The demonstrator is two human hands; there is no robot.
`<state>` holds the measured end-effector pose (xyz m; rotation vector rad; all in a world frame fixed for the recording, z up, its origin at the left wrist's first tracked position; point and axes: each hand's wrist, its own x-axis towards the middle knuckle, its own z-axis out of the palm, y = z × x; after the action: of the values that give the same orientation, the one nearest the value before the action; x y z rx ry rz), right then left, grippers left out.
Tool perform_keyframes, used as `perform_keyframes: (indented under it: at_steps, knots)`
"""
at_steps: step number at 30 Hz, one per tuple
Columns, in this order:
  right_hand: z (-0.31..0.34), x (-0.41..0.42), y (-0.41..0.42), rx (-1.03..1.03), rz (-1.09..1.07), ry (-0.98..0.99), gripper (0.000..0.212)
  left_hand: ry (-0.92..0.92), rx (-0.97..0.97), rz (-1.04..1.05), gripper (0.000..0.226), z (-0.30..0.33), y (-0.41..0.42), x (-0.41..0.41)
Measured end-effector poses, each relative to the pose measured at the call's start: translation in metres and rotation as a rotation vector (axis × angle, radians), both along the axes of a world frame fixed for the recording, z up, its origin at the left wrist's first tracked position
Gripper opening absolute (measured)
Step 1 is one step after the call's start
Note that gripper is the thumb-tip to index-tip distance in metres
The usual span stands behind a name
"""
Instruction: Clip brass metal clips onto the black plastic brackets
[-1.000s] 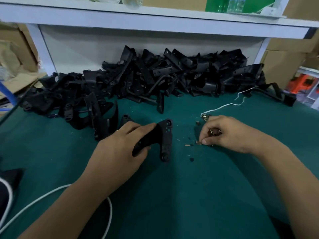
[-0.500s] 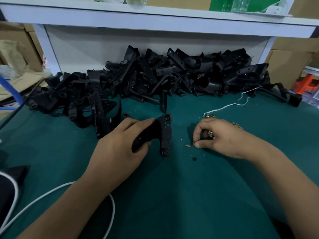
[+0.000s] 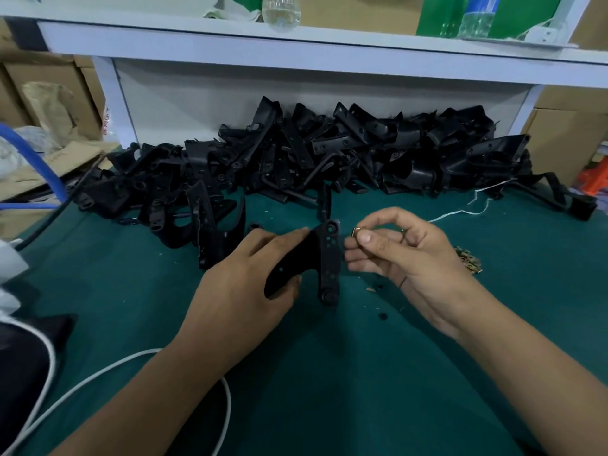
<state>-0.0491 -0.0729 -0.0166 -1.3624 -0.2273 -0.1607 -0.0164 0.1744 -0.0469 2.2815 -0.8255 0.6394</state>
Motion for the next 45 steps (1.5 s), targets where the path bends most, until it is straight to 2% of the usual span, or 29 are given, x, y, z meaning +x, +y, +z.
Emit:
perform_keyframes:
  at_steps: [6, 10, 16, 28, 31, 35, 38, 40, 43, 45]
  knots:
    - [0.002, -0.004, 0.008, -0.033, -0.020, -0.082, 0.016, -0.019, -0.014, 0.000, 0.064, 0.001, 0.001, -0.001]
    - [0.003, -0.006, 0.012, -0.043, -0.121, -0.040, 0.017, -0.034, -0.011, -0.003, 0.062, 0.002, 0.000, -0.002]
    - [0.002, -0.007, 0.014, -0.086, -0.065, 0.013, 0.024, -0.060, -0.015, -0.010, 0.066, -0.001, -0.002, -0.002]
    - [0.002, -0.007, 0.020, -0.140, -0.115, 0.003, 0.027, -0.068, -0.029, -0.013, 0.063, -0.003, -0.006, -0.003]
    - [0.000, -0.010, 0.029, -0.147, -0.184, -0.021, 0.021, -0.090, -0.001, 0.022, 0.061, -0.003, -0.010, -0.006]
    - [-0.004, -0.012, 0.037, -0.275, -0.269, -0.087, 0.016, -0.127, 0.038, 0.103, 0.060, -0.004, -0.013, -0.010]
    - [0.002, -0.007, 0.026, -0.291, -0.192, -0.076, 0.027, -0.116, 0.049, 0.143, 0.061, -0.002, -0.013, -0.012]
    - [0.004, 0.002, 0.005, -0.389, -0.265, -0.083, 0.032, -0.103, 0.034, 0.153, 0.063, 0.000, -0.014, -0.011]
    - [0.000, 0.012, -0.043, -0.818, -0.652, -0.076, 0.025, -0.092, -0.012, 0.180, 0.063, 0.003, -0.011, -0.007]
    - [-0.002, 0.013, -0.072, -1.014, -0.802, -0.015, 0.025, -0.090, -0.030, 0.202, 0.063, 0.003, -0.007, -0.006]
